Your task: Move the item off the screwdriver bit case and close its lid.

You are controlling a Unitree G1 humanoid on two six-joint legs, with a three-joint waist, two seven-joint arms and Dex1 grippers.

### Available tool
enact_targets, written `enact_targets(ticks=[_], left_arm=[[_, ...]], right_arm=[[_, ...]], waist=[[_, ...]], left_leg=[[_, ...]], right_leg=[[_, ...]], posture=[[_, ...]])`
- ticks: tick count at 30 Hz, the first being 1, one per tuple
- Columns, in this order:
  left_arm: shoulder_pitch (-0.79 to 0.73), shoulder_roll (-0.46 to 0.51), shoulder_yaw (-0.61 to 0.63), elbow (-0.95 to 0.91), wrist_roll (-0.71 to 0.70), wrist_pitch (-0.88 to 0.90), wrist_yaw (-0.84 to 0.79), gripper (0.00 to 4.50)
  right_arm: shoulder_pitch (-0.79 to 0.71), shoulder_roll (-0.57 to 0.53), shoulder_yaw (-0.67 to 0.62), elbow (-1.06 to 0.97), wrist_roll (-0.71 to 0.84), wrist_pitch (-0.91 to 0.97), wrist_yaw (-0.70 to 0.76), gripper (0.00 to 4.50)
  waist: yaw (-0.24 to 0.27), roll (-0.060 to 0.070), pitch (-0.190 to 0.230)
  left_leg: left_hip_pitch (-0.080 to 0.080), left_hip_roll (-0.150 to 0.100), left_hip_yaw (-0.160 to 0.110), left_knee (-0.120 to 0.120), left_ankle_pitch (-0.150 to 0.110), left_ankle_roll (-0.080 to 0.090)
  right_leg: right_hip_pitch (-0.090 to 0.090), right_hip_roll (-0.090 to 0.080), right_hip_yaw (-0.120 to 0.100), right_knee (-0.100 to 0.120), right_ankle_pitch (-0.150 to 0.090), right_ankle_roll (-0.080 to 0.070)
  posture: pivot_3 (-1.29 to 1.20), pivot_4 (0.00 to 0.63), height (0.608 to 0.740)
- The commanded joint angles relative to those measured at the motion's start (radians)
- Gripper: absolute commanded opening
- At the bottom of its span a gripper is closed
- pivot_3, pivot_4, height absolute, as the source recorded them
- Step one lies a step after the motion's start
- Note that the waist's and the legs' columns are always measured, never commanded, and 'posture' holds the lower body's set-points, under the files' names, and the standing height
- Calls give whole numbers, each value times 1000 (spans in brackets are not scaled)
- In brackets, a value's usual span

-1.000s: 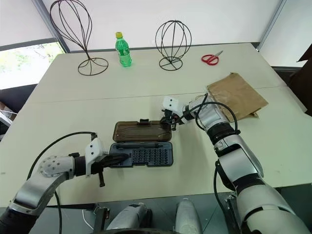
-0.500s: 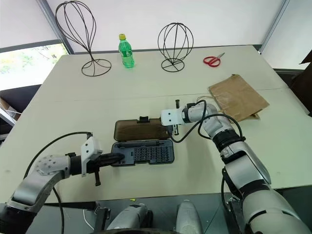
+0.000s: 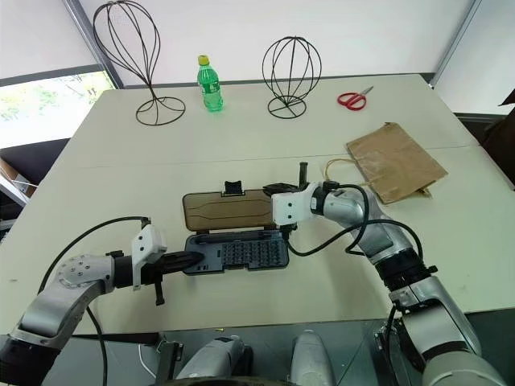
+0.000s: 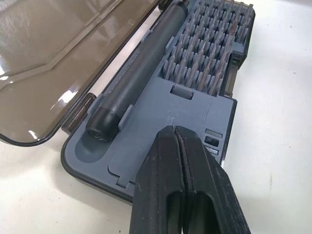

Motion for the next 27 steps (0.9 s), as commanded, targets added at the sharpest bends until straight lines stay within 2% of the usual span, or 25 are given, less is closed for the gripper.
enact_targets(ticks=[1,6,8,10,12,13,15,17,24,27], left_arm=[[23,-19,2,-58,-144,204,2,0],[-21,9,129,-220,-509,501,12,0],[-49,29,170,-249,-582,556,25,0],[-149,17,234,-223,-663,591,92,0],[-280,-29,290,-140,-674,571,192,0],[-340,-56,314,-87,-664,552,240,0],[-451,-109,337,54,-554,458,348,0],[-499,-121,324,147,-452,387,385,0],[-567,-109,136,459,-202,180,160,0],[-612,-114,92,607,-119,91,95,0]], right_arm=[[-17,-5,-28,-45,-24,-34,-51,73],[-37,-21,-17,7,-59,-100,-73,73],[-42,-31,-16,26,-68,-123,-81,73],[-46,-36,-17,45,-72,-138,-85,73],[-51,-33,-17,53,-73,-146,-89,73],[-54,-31,-16,55,-75,-150,-92,73],[-58,-27,-14,60,-77,-151,-95,73],[-63,-22,-12,66,-81,-150,-96,73],[-75,-5,-7,77,-89,-136,-105,73],[-77,-1,-8,79,-91,-130,-111,73]], waist=[[0,-1,1],[-5,-5,11],[-6,-6,12],[-3,-6,13],[1,-7,13],[-1,-8,14],[-4,-8,14],[-10,-8,14],[-15,-9,14],[-12,-9,15]], left_leg=[[0,0,0,0,0,0],[-3,0,0,-1,0,0],[-4,1,0,-2,0,-1],[-4,1,0,-4,1,-2],[-4,1,0,-5,2,-3],[-3,1,0,-5,2,-3],[-3,1,0,-6,2,-4],[-3,1,0,-7,3,-4],[-9,1,2,-10,3,-4],[-10,1,2,-8,3,-4]], right_leg=[[0,0,0,0,0,0],[-4,0,0,1,0,0],[-6,1,0,1,0,0],[-6,0,0,1,0,0],[-7,0,0,1,0,0],[-7,0,0,0,0,0],[-6,0,0,0,0,0],[-7,0,0,0,0,0],[-16,0,-1,1,0,0],[-16,0,-1,1,0,0]], posture=[[0,150,740],[0,150,740],[0,150,740],[0,150,740],[0,150,740],[0,150,740],[0,150,740],[0,150,740],[0,150,740],[0,150,740]])
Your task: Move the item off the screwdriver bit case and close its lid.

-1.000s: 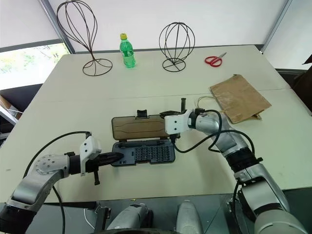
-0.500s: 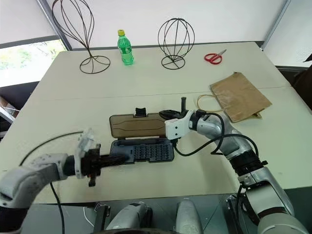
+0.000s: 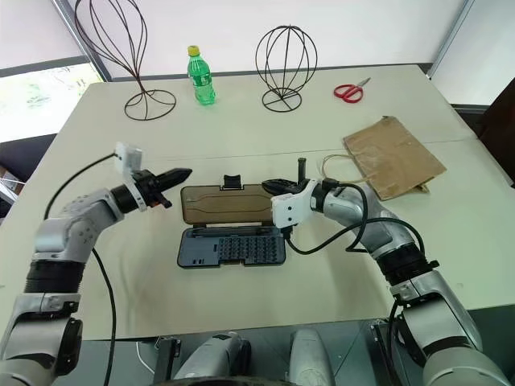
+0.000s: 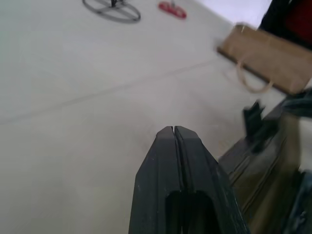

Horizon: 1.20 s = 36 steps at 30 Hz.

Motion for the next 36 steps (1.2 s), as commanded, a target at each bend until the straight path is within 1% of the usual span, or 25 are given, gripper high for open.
enact_targets(ticks=[1,6,11,12,14,18,19,20,21,23,25,27,28,29,30,31,33,36], left_arm=[[-56,5,-27,120,93,-115,-79,0],[-107,-1,-50,307,193,-239,-139,0],[-101,-12,-59,327,205,-229,-233,0],[-99,-14,-60,324,206,-227,-244,0],[-99,-25,-59,321,211,-224,-248,0],[-120,-48,-52,350,223,-233,-249,0],[-126,-54,-49,359,225,-235,-249,0],[-131,-58,-48,366,226,-236,-253,0],[-133,-59,-46,369,227,-237,-258,0],[-147,-61,-37,382,219,-231,-273,0],[-162,-61,-26,395,208,-220,-288,0],[-184,-65,-9,396,182,-188,-313,0],[-195,-66,0,395,168,-167,-325,0],[-204,-69,10,394,156,-148,-337,0],[-215,-71,18,388,139,-117,-356,0],[-224,-72,24,380,124,-88,-373,0],[-241,-67,12,357,102,-1,-427,0],[-230,-40,-50,252,75,141,-543,0]], right_arm=[[-25,9,-17,-12,0,3,-24,73],[-13,12,-18,-30,5,18,-18,73],[-4,14,-24,-45,15,42,-13,73],[-3,16,-25,-49,19,46,-13,328],[0,15,-27,-59,24,53,-11,997],[11,11,-30,-92,33,76,-3,2994],[16,6,-33,-106,34,86,2,3641],[30,-9,-44,-144,42,124,26,4172],[45,-26,-58,-190,64,170,62,4464],[86,-70,-140,-367,246,419,211,4464],[109,-100,-230,-539,451,709,314,4464],[110,-162,-400,-710,797,1134,367,4464],[104,-191,-479,-764,947,1298,377,4464],[95,-211,-544,-797,1069,1418,374,4464],[86,-222,-589,-813,1145,1487,360,4464],[81,-227,-614,-824,1178,1518,339,4464],[81,-231,-619,-832,1170,1529,287,4464],[104,-248,-593,-846,1160,1518,261,4464]], waist=[[0,0,0],[-3,0,0],[-5,0,0],[-5,0,0],[-5,0,0],[-3,0,0],[-2,0,0],[-2,0,0],[0,0,0],[2,0,0],[2,0,0],[3,0,0],[7,-1,0],[8,-1,0],[8,-2,0],[8,-2,0],[5,-3,0],[3,-3,0]], left_leg=[[0,0,0,0,0,0],[-2,0,0,0,0,0],[-7,0,0,2,0,0],[-8,0,-1,3,0,0],[-9,0,-1,3,0,0],[-9,0,-1,4,0,0],[-9,-1,-1,4,0,0],[-9,-1,-1,4,0,0],[-9,-1,-1,5,0,0],[-11,-1,-2,8,0,0],[-17,-2,-4,14,0,0],[-24,-2,-5,17,0,1],[-25,-2,-5,18,0,1],[-25,-2,-6,18,0,1],[-26,-2,-7,19,0,1],[-26,-2,-7,18,0,1],[-25,-2,-7,18,0,1],[-25,-2,-6,18,-1,1]], right_leg=[[0,0,0,0,0,0],[-2,0,0,1,0,0],[-6,0,0,2,0,0],[-8,0,0,3,0,0],[-8,0,0,3,0,0],[-8,0,0,3,0,0],[-8,0,0,3,0,0],[-8,0,-1,3,0,0],[-7,0,-1,3,0,0],[-7,0,-1,3,0,0],[-9,0,-3,3,0,0],[-12,-1,-3,3,1,0],[-13,-1,-3,3,1,0],[-13,-1,-4,3,1,-1],[-12,-1,-5,3,1,-1],[-12,-1,-5,3,1,-1],[-12,-2,-5,3,1,-1],[-13,-2,-4,4,1,-1]], posture=[[0,150,740],[0,150,740],[0,150,740],[0,150,740],[0,150,740],[0,150,740],[0,150,740],[0,150,740],[0,150,740],[0,150,740],[0,150,740],[0,150,740],[0,150,740],[0,150,740],[0,150,740],[0,150,740],[0,150,740],[0,150,740]])
